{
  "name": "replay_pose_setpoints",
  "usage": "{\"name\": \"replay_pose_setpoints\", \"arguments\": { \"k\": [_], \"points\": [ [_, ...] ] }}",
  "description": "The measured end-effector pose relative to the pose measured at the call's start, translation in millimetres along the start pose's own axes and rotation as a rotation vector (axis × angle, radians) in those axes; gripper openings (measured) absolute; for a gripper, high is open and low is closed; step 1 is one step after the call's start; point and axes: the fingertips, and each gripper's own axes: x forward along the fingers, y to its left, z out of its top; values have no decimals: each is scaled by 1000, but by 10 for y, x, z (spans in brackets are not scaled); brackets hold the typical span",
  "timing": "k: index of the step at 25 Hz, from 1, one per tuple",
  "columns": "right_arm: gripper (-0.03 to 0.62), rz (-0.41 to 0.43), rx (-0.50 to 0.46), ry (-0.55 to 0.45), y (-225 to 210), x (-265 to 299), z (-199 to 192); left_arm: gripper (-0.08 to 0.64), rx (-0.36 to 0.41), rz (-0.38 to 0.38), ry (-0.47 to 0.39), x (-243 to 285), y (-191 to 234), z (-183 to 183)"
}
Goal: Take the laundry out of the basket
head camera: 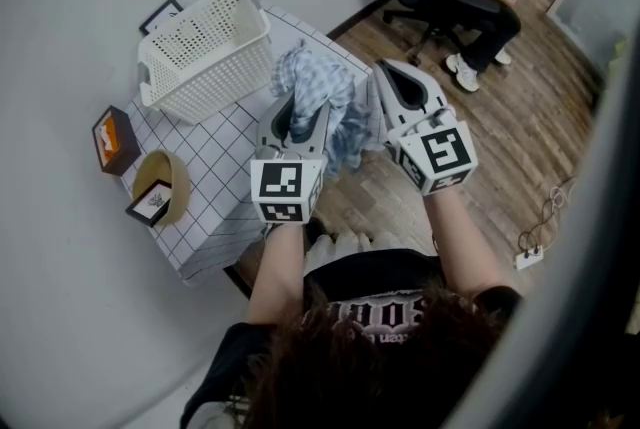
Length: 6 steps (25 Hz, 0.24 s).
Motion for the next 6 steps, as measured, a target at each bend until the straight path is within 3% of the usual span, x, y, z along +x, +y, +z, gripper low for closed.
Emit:
{"name": "replay_pose_setpoints", "arguments": {
  "k": [6],
  "points": [
    [26, 11, 11, -8, 21, -15, -18, 176, -1, 0, -3, -14, -3, 5]
  ]
}}
